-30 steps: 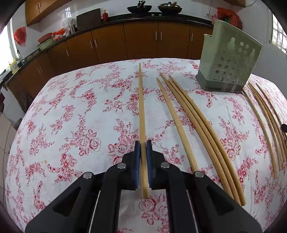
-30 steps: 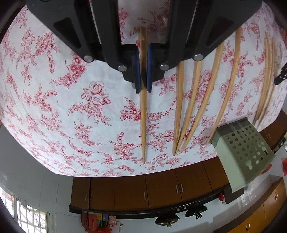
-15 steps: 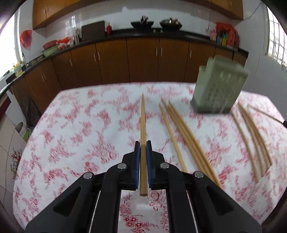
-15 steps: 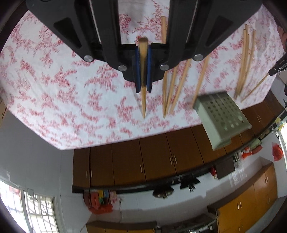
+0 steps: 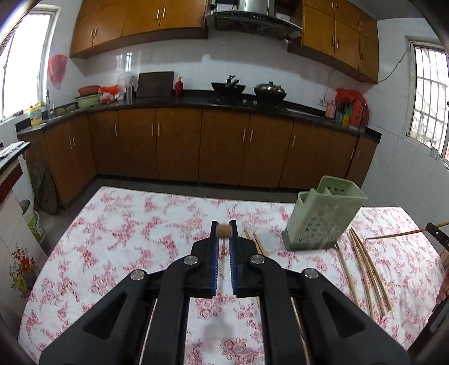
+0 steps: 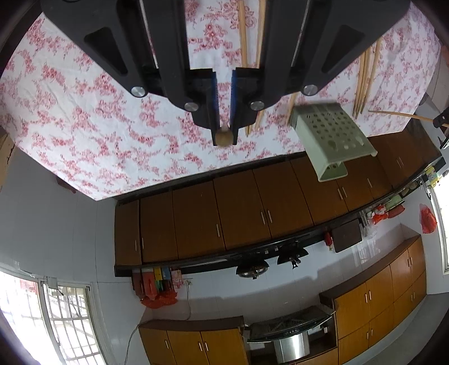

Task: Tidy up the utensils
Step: 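Lift the held chopsticks with both grippers and carry them above the green holder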

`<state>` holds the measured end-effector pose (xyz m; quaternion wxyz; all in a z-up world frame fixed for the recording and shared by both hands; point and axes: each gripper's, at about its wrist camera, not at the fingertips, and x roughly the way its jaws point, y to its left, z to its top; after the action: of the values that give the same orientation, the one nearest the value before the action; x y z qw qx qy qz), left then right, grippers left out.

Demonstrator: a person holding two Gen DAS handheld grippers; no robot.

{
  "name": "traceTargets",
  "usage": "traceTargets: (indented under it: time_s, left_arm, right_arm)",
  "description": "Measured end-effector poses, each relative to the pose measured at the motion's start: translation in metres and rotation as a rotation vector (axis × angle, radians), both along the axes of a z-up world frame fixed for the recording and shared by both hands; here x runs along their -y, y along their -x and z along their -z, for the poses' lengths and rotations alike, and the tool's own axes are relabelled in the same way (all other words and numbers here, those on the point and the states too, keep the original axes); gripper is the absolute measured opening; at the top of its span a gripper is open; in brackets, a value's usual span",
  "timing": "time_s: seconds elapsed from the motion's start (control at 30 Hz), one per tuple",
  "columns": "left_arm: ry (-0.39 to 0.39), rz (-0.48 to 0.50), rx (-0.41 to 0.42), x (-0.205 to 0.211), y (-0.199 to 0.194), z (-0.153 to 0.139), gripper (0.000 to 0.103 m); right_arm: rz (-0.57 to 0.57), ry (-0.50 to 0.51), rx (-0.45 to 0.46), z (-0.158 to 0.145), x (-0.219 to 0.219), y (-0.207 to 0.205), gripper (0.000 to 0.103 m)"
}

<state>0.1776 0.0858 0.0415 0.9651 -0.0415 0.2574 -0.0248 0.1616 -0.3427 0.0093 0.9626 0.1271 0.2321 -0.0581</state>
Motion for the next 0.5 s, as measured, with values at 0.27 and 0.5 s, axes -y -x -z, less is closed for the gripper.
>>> traceTargets:
  time_s: [0.27, 0.5]
  left_arm:
    - [-0.03, -0.029, 0.024, -0.001, -0.011, -0.015, 0.007]
    - [-0.055, -0.01, 0.117, 0.005, -0.017, -0.071, 0.007]
  right_arm:
    - [0.001, 0.031, 0.013, -0.021, 0.001, -0.022, 0.008]
    - [-0.05, 0.027, 0.126, -0.094, -0.005, -0.033, 0.008]
